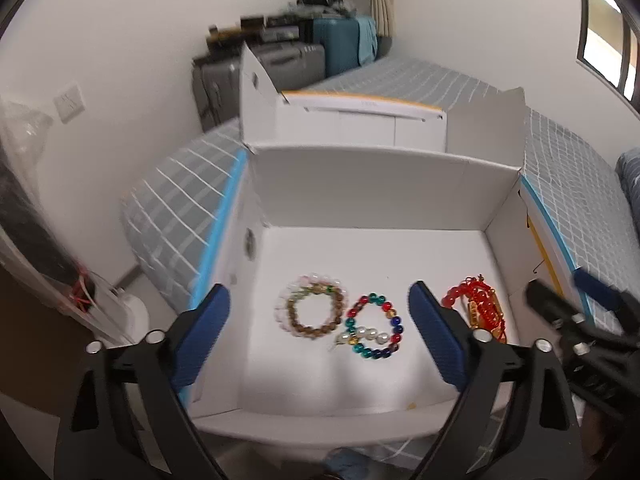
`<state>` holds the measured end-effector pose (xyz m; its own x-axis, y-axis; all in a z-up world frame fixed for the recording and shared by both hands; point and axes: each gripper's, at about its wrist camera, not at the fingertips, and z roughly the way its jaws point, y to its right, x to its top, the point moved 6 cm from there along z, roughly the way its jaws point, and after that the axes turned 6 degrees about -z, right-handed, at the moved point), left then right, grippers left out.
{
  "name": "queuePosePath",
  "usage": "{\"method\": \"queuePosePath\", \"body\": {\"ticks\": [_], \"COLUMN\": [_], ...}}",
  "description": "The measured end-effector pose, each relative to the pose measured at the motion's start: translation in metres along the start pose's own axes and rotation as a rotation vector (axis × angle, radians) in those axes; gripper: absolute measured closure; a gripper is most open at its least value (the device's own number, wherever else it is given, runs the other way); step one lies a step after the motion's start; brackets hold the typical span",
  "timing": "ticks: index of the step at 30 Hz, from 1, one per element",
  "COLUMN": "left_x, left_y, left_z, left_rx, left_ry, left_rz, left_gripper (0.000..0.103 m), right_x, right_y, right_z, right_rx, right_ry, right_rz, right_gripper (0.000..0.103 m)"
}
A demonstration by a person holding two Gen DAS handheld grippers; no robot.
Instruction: Organize jewelry
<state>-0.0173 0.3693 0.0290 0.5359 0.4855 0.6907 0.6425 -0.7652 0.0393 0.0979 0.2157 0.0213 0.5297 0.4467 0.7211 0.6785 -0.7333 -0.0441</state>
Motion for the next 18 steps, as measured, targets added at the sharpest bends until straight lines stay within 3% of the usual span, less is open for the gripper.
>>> {"method": "queuePosePath", "body": {"ticks": [4,8,18], "left_x": [-0.007,-0.02,-0.057], "left_y": [-0.004,-0.004,-0.01], "left_z": [-0.025,-0.043,-0.078], "left_rx": [0.006,-0.02,-0.042], "left_ry": [0.056,0.074,0.116], "left_rz": [0.016,0.022,0.024], "left_gripper": [0.006,0.006,0.006], "right_x": [-0.001,-0.013,-0.063], "right_y": [0.002,0.002,-0.006], "right_z": [-0.032,-0.062,-0.088], "right_rx": [-0.037,-0.109,-0.106], "right_ry": [0.061,0.115,0.098], "right_rz": [0.01,-0.007,-0.014], "right_gripper": [0.008,0.008,0.008]}}
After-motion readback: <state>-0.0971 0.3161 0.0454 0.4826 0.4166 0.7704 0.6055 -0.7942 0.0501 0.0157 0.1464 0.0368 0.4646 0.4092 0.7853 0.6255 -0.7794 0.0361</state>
